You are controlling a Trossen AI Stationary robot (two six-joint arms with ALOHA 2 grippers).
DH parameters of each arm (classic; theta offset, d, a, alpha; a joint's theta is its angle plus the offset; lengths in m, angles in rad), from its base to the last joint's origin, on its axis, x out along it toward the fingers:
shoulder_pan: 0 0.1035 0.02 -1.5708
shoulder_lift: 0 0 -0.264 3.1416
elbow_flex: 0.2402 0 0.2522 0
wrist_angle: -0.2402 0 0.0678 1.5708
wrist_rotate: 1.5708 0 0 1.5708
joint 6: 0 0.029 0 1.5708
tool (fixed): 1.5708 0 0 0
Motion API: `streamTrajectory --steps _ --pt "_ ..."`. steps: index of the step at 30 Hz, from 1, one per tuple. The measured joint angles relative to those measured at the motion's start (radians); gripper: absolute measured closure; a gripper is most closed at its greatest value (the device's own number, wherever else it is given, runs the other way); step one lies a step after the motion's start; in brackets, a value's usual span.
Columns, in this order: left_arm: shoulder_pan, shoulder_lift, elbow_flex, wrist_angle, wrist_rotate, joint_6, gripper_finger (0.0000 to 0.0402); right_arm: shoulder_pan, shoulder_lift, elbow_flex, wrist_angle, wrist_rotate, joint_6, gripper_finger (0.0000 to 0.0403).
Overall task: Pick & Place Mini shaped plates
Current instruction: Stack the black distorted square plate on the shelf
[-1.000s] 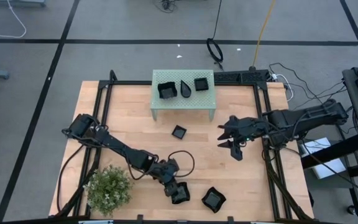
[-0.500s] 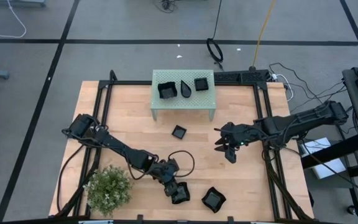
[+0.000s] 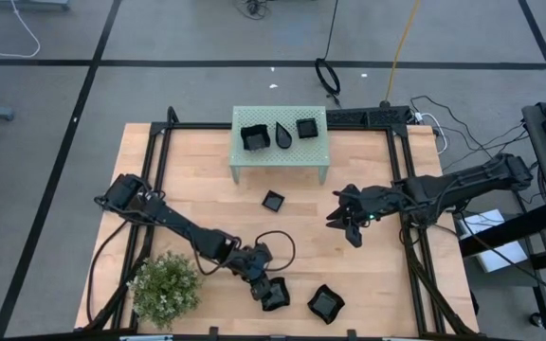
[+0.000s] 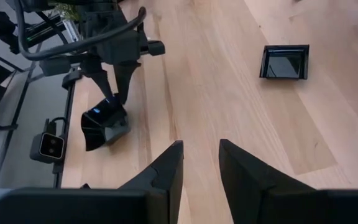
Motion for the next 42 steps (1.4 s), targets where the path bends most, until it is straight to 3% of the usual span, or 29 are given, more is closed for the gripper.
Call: streamTrajectory --steps 6,11,20,28,32,36,42 --pt "-0.005 0.0 0.0 0.001 0.0 0.021 0.0252 0.0 -0.011 0.0 0.0 0.0 0.0 0.0314" --pt "-0.008 0.008 0.0 0.01 -0.002 0.032 0.0236 0.0 -0.011 0.0 0.0 0.001 0.0 0.0314" --pt "-0.039 0.043 0.001 0.034 -0.001 0.02 0.029 0.0 -0.011 0.0 0.0 0.003 0.007 0.0314" --pt "-0.039 0.044 0.0 0.083 -0.037 -0.008 0.0392 0.0 -0.011 0.0 0.0 0.003 0.004 0.0314" --pt "-0.039 0.043 0.0 0.151 -0.07 -0.009 0.0396 0.0 -0.011 0.0 0.0 0.003 0.004 0.0314" --pt "-0.033 0.008 0.0 0.218 -0.166 -0.003 0.0396 0.0 -0.011 0.0 0.0 0.003 0.004 0.0314" --pt "0.018 -0.127 0.0 0.147 -0.32 0.077 0.0398 0.0 -0.011 0.0 0.007 0.003 0.01 0.0314"
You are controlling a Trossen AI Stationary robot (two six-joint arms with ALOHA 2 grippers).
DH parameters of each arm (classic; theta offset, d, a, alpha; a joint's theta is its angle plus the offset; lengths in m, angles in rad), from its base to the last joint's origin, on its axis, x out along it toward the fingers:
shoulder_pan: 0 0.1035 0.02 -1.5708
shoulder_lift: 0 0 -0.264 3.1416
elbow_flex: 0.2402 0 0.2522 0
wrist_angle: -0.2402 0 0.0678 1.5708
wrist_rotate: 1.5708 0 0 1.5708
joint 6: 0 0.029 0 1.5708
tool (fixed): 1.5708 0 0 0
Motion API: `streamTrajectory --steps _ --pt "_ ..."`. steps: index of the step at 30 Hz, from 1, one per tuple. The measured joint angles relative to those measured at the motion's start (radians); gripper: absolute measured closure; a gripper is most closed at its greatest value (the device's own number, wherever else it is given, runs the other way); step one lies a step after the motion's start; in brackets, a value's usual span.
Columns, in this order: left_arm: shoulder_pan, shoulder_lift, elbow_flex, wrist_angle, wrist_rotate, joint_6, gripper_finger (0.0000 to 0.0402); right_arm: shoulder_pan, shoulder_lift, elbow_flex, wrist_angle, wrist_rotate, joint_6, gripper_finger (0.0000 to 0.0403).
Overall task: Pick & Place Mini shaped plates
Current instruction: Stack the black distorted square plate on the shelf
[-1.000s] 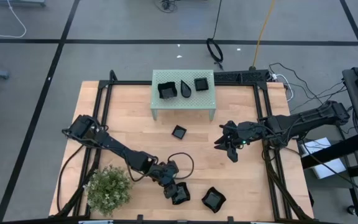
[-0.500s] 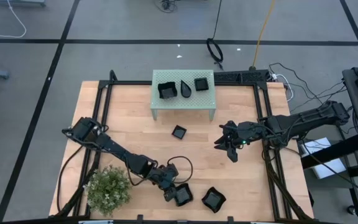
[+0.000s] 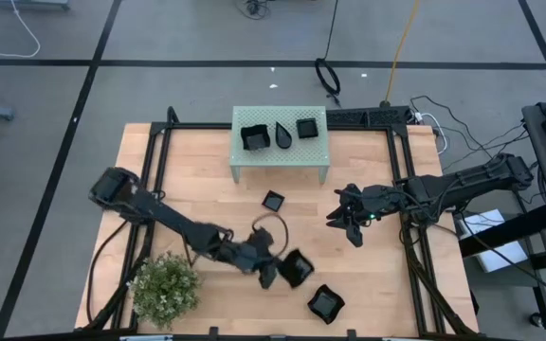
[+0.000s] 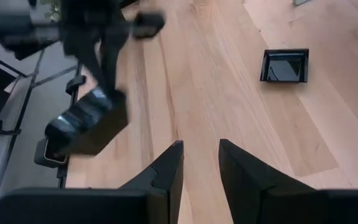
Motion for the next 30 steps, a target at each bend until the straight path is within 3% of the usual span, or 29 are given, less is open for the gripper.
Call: streamTrajectory --steps 5,11,15,24,30 --pt "0.096 -0.179 0.0 -0.151 -0.176 0.126 0.0395 -0.001 -0.021 0.0 0.062 0.002 -0.012 0.0314" --pt "0.253 -0.392 0.0 -0.258 -0.466 0.273 0.0392 -0.023 -0.067 0.0 0.186 0.013 -0.104 0.0314" --pt "0.353 -0.458 0.001 -0.289 -0.621 0.289 0.0391 -0.048 -0.098 0.0 0.256 0.109 -0.194 0.0314" --pt "0.476 -0.386 -0.001 -0.308 -0.616 0.107 0.0389 -0.14 -0.125 0.0 0.395 0.403 -0.401 0.0314" --pt "0.482 -0.335 -0.001 -0.307 -0.669 -0.02 0.0392 -0.195 -0.132 0.0 0.444 0.508 -0.503 0.0314"
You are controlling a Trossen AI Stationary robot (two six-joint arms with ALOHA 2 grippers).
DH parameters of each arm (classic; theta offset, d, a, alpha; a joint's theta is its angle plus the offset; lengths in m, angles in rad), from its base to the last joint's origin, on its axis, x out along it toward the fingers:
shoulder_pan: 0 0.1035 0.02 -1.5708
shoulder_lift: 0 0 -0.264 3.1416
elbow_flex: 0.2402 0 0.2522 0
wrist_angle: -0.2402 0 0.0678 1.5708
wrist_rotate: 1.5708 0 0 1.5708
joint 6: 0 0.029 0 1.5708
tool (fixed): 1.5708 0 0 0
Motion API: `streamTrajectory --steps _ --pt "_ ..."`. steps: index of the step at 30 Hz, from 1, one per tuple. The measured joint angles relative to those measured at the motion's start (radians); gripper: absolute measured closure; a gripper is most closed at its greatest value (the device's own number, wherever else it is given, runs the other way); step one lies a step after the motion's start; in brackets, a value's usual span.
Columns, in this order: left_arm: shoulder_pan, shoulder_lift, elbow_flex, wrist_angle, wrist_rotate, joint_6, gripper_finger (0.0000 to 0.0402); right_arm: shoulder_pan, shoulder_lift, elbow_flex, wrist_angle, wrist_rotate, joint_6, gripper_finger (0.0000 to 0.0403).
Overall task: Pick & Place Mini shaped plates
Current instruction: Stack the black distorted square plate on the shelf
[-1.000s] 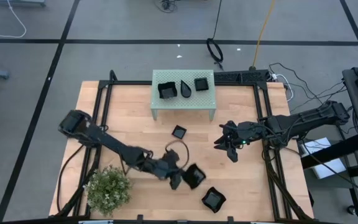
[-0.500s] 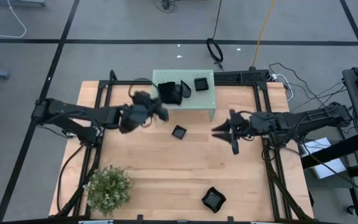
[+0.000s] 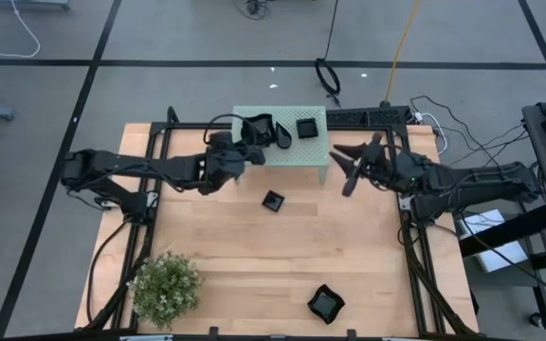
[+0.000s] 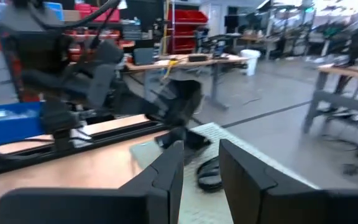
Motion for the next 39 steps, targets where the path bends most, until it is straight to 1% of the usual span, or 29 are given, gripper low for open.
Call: streamTrajectory --steps 3,7,10,13,17,22,28,33,39 --pt "0.002 0.001 0.0 -0.005 -0.035 -0.005 0.0388 -0.02 -0.007 0.0 0.013 0.02 -0.053 0.0314" --pt "0.005 0.001 0.0 -0.007 -0.034 -0.013 0.0396 -0.045 -0.025 0.0 0.014 0.021 -0.135 0.0314" --pt "0.005 0.001 0.0 -0.015 -0.009 -0.076 0.0394 -0.064 -0.036 0.0 0.013 0.021 -0.157 0.0314" --pt "0.005 0.001 0.0 -0.076 0.0 -0.103 0.0392 -0.079 -0.047 0.0 0.014 0.021 -0.159 0.0314" --pt "0.015 0.001 0.0 -0.209 0.007 -0.14 0.0397 -0.083 -0.051 0.0 0.013 0.021 -0.163 0.0314" --pt "0.045 0.001 0.0 -0.235 0.058 -0.133 0.0388 -0.083 -0.051 0.0 0.013 0.019 -0.217 0.0314" --pt "0.083 0.001 0.001 -0.235 0.123 -0.088 0.0397 -0.083 -0.051 0.0 0.013 0.018 -0.237 0.0314" --pt "0.103 0.001 0.001 -0.234 0.14 -0.085 0.0377 -0.083 -0.05 0.0 0.013 0.018 -0.237 0.0314" --pt "0.123 0.001 0.001 -0.234 0.222 -0.083 0.0362 -0.083 -0.05 0.0 0.013 0.018 -0.237 0.0314"
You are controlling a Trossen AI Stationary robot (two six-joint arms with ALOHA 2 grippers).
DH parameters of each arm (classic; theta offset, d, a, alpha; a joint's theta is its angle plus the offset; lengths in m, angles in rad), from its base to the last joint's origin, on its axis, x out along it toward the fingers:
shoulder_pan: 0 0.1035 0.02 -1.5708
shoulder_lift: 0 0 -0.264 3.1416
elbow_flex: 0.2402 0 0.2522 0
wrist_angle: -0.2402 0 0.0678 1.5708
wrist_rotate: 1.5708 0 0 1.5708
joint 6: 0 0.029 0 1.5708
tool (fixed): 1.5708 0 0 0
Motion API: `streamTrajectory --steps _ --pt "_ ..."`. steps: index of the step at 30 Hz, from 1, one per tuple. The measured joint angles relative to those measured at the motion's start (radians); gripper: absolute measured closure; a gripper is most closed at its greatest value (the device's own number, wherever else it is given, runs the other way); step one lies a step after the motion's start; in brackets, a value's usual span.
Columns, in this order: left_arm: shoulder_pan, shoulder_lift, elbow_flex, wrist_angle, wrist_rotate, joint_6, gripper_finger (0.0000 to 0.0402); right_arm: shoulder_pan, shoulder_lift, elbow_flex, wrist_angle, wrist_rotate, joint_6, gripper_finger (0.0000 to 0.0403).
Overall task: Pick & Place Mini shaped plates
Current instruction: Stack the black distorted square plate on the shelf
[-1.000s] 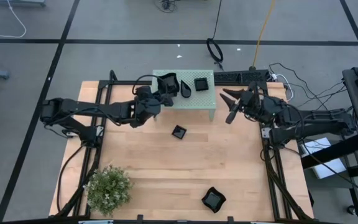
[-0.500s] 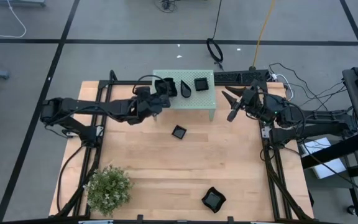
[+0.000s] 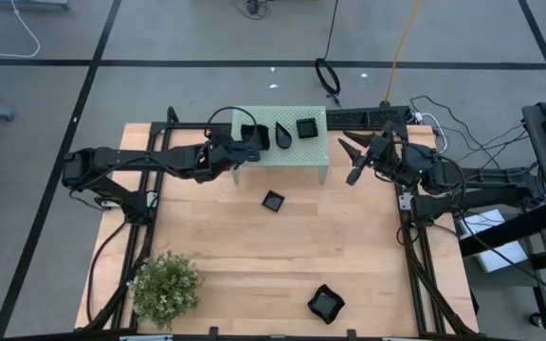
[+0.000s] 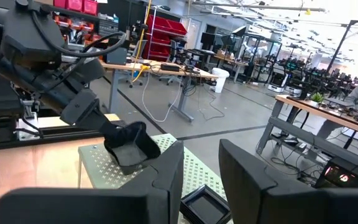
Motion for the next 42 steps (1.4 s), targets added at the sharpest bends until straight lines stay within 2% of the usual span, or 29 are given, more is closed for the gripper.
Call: streamTrajectory --steps 6,13,18,23,28,32,37,40,42 --pt "0.002 0.0 0.0 0.032 0.008 -0.002 0.032 0.0 0.0 0.0 0.0 0.0 0.0 0.0314" --pt "0.002 -0.003 0.0 0.216 0.022 0.125 0.0248 0.001 0.0 0.0 -0.008 0.0 0.0 0.0314" --pt "-0.023 -0.014 0.002 0.388 0.158 0.256 0.0219 0.001 0.0 0.0 -0.074 -0.001 0.0 0.0314" --pt "-0.072 -0.012 0.002 0.44 0.317 0.31 0.0218 0.001 0.0 0.0 -0.159 -0.01 0.028 0.0314" --pt "-0.13 -0.012 0.002 0.441 0.381 0.305 0.0218 0.001 0.01 0.0 -0.219 -0.161 0.166 0.0314" --pt "-0.176 -0.012 0.001 0.44 0.384 0.323 0.0218 0.005 0.05 0.0 -0.226 -0.283 0.339 0.0314" --pt "-0.219 -0.012 0.001 0.43 0.401 0.378 0.0218 0.077 0.121 0.0 -0.299 -0.291 0.478 0.0314" --pt "-0.237 -0.012 0.001 0.413 0.49 0.399 0.0218 0.144 0.179 0.0 -0.383 -0.295 0.605 0.0314" --pt "-0.249 -0.012 0.001 0.403 0.565 0.398 0.0218 0.193 0.219 0.0 -0.445 -0.34 0.718 0.0314"
